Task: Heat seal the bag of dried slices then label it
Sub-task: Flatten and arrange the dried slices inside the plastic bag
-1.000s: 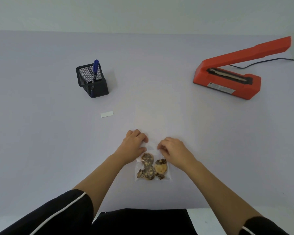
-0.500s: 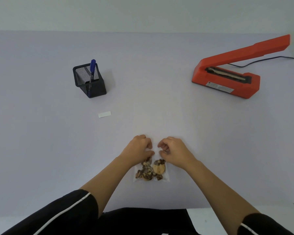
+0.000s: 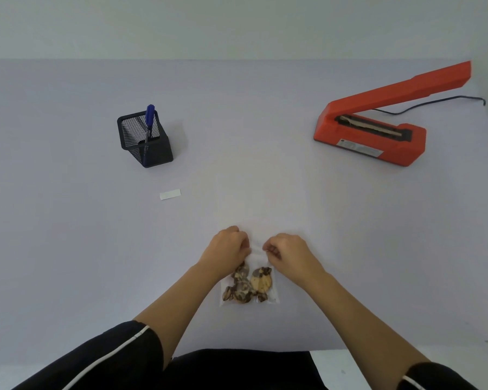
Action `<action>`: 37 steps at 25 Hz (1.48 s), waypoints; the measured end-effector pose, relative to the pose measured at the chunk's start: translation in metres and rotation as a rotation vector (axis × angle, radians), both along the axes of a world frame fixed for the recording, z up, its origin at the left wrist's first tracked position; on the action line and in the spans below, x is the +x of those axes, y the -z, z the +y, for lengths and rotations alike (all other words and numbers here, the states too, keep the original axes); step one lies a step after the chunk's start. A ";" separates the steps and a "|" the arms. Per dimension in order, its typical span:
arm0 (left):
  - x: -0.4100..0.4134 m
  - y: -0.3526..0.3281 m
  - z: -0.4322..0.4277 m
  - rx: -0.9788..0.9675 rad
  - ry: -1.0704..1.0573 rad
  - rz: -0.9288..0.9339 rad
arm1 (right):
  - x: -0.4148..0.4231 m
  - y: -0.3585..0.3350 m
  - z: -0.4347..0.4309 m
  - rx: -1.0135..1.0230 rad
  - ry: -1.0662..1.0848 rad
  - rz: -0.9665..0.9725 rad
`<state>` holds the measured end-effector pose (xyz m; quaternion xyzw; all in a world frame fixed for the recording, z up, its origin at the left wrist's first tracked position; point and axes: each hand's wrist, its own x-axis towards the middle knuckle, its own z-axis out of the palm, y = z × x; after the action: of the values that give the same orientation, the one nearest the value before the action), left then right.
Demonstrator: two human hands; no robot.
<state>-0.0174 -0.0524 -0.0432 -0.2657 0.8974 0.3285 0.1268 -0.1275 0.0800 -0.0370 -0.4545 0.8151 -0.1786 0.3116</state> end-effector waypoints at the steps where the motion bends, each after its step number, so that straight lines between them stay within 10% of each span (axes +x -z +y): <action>1: 0.002 0.001 0.000 -0.003 0.024 0.031 | 0.002 0.001 -0.001 -0.003 -0.036 0.008; 37: -0.003 0.008 -0.054 -0.023 0.000 0.126 | -0.024 -0.002 -0.053 0.068 0.017 0.003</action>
<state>-0.0202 -0.1067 -0.0513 -0.2458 0.9075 0.3341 0.0669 -0.1511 0.0274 -0.0350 -0.4368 0.8252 -0.1526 0.3240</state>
